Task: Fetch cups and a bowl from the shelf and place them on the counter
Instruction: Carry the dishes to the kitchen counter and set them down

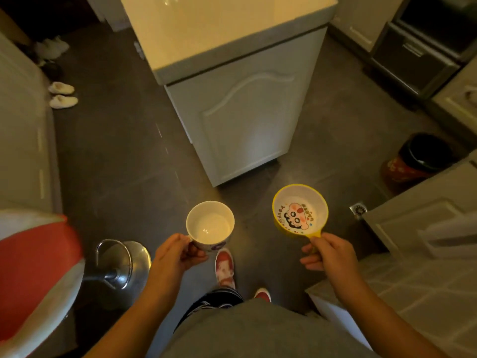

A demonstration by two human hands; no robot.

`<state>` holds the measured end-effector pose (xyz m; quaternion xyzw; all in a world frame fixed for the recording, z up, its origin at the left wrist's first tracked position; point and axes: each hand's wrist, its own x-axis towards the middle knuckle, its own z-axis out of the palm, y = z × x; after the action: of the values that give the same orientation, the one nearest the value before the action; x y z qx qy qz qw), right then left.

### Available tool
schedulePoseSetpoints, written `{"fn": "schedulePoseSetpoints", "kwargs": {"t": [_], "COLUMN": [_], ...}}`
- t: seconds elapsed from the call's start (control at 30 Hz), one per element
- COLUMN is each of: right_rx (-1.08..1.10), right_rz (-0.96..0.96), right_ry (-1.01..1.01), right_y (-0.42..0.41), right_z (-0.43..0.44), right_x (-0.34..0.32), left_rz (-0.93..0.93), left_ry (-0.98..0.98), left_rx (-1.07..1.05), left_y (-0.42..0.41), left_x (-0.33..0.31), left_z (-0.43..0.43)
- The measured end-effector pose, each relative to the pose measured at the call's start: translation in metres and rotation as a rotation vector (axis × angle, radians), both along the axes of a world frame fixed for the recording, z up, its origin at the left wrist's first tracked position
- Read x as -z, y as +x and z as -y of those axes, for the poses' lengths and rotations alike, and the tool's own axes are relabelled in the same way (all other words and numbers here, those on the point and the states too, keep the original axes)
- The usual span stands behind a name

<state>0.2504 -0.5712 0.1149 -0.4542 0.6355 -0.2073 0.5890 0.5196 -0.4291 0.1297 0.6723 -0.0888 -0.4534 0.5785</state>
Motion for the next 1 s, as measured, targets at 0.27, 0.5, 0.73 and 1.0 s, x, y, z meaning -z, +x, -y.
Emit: {"fn": "schedulePoseSetpoints", "kwargs": {"t": [0.27, 0.5, 0.73, 1.0], "right_rx": [0.156, 0.492, 0.746, 0.724], "right_rz": [-0.031, -0.071, -0.09, -0.117], "right_ry": [-0.018, 0.067, 0.127, 0.132], "right_y": [0.041, 0.007, -0.053, -0.126], "right_z": [0.123, 0.178, 0.208, 0.305], "right_x": [0.0, -0.007, -0.004, 0.008], "left_rz": [0.057, 0.04, -0.008, 0.039], "left_ry": [0.087, 0.033, -0.016, -0.033], "left_rx": [0.223, 0.568, 0.821, 0.872], "left_y": [0.061, 0.064, -0.014, -0.12], "left_x": [0.015, 0.004, 0.002, 0.003], "left_z": [0.159, 0.333, 0.483, 0.603]}}
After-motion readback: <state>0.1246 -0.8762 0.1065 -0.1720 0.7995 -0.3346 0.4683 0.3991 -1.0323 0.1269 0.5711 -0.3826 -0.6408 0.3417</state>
